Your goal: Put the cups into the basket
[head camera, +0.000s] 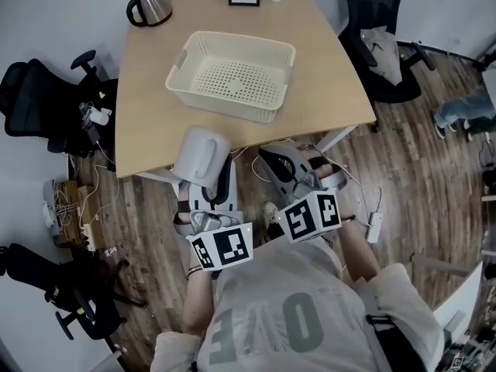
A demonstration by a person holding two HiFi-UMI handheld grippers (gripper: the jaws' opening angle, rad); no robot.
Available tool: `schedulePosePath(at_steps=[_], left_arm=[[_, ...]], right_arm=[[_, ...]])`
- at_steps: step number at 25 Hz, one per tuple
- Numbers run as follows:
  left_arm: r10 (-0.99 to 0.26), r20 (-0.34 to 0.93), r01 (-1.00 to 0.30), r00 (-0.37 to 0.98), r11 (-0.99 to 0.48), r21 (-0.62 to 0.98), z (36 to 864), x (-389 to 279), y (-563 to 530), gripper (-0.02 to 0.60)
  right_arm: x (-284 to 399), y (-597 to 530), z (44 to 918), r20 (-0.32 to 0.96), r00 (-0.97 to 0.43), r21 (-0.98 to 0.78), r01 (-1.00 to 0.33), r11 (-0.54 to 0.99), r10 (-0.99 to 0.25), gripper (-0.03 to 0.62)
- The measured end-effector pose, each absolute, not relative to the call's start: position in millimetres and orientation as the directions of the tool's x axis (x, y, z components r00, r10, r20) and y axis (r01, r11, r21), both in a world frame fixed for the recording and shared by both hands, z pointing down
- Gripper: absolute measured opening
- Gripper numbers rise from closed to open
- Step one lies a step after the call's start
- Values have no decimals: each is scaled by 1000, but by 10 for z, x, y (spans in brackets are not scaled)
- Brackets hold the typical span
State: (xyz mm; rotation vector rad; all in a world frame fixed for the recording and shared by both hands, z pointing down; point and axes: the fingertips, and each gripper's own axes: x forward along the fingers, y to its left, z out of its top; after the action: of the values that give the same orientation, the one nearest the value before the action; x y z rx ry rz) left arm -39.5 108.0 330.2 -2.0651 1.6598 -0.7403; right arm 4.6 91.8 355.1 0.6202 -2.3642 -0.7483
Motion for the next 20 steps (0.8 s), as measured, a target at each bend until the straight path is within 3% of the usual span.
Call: schedulePosePath(at_steps=[20], left_arm=[[-980,177,-792,87,-176,-585,3389,-665,106,60]], right_arm=[[-95,-34,3713,393,-763,595,-215,774,-514,-2]])
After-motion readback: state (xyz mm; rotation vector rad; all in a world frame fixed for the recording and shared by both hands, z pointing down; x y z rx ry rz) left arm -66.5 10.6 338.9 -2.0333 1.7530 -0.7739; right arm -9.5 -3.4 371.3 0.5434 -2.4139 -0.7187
